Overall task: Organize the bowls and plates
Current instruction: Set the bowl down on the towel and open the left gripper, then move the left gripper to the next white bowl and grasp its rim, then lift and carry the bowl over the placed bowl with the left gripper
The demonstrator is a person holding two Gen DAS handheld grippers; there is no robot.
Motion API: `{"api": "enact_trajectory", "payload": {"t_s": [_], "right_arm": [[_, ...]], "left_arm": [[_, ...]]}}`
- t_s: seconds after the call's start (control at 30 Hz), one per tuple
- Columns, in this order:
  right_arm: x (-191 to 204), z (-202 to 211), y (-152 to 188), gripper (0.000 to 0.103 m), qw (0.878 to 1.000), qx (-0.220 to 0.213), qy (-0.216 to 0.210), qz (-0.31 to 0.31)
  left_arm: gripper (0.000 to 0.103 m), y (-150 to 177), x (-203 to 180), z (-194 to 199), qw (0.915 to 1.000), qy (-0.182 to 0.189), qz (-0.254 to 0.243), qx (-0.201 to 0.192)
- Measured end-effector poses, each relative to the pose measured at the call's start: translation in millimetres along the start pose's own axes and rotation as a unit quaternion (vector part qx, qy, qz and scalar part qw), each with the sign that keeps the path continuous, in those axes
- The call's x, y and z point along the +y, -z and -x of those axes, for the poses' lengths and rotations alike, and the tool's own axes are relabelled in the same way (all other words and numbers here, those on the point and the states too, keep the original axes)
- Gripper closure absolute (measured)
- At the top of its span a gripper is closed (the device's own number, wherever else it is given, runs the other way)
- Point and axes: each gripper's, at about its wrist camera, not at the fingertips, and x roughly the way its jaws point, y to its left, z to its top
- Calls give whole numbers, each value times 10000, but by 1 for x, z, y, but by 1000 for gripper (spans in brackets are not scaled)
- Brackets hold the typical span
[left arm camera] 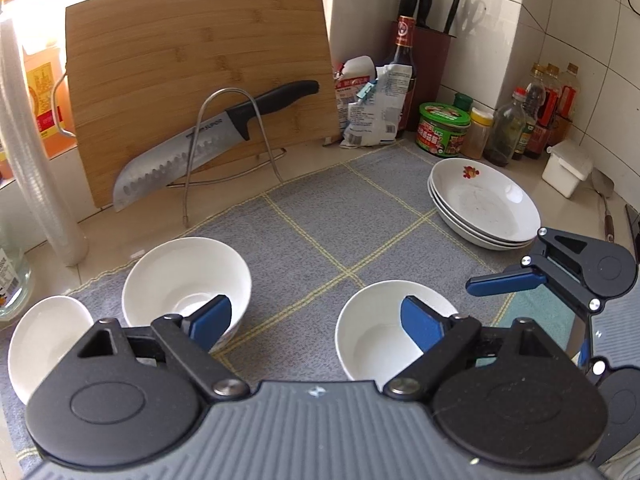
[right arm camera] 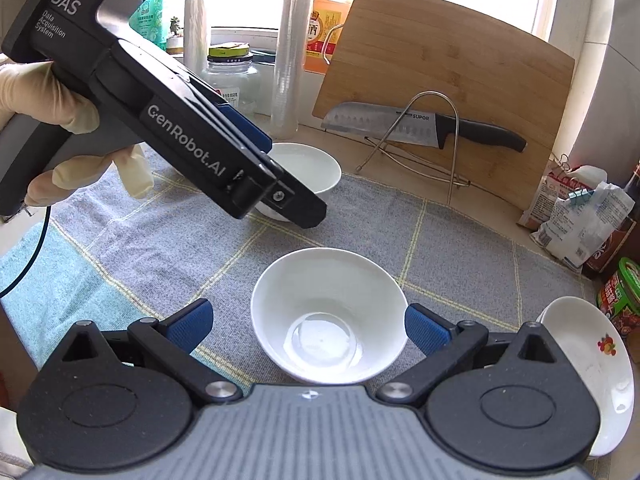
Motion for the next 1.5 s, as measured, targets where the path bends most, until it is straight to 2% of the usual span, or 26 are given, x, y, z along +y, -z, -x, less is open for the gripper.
{"api": "enact_trajectory", "payload": {"t_s": [0.37,0.8,1.3,1.5], "right_arm": [[13,-20,-34,0,9988,-210,-154,426],[7,-61,-71,0,9982,-297,-237,459],[-10,-119,-91,0,9976,89,-485,490],[-7,-136,-92,0,9955,267,-668,620]], "left_arm": [[12,2,45,14,9984,-527,181,-52],[12,-22,91,-18,9974,-651,227,215],[12,-30,116,-77,9948,-451,5,918],[19,-29,119,-89,9930,-284,-20,1144]]}}
